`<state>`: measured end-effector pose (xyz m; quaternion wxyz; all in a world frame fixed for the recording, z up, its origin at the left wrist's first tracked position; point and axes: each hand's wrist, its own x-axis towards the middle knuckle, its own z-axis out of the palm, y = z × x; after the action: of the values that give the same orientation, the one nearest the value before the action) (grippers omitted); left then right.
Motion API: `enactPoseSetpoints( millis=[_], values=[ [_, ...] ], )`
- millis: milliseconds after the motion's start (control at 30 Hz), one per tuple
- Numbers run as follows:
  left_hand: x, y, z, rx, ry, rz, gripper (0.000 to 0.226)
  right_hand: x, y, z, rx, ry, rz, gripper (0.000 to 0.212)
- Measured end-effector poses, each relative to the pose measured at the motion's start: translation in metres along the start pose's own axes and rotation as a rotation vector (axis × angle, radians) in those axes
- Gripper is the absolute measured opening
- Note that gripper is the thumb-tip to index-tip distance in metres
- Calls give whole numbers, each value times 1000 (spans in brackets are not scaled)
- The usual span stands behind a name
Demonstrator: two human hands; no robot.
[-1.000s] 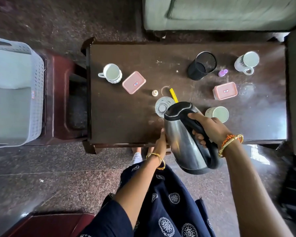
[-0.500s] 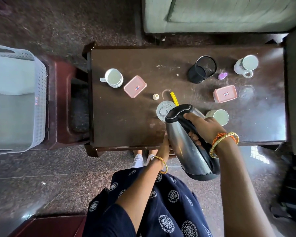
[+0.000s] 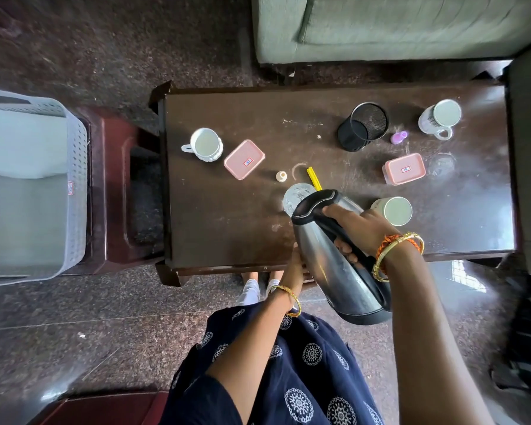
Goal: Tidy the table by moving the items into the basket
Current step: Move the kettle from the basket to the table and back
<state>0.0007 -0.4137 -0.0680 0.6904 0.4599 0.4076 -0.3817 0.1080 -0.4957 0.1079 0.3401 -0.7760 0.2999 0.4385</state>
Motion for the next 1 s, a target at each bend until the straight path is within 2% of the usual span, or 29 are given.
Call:
enactPoseSetpoints(
  millis=[600, 1000],
  values=[
    [1, 4, -4, 102, -30, 37, 53, -10, 4, -3, 42, 24, 31, 57],
    [4, 10, -9, 178, 24, 27, 49, -4, 12, -4, 140, -3, 41, 53]
  ],
)
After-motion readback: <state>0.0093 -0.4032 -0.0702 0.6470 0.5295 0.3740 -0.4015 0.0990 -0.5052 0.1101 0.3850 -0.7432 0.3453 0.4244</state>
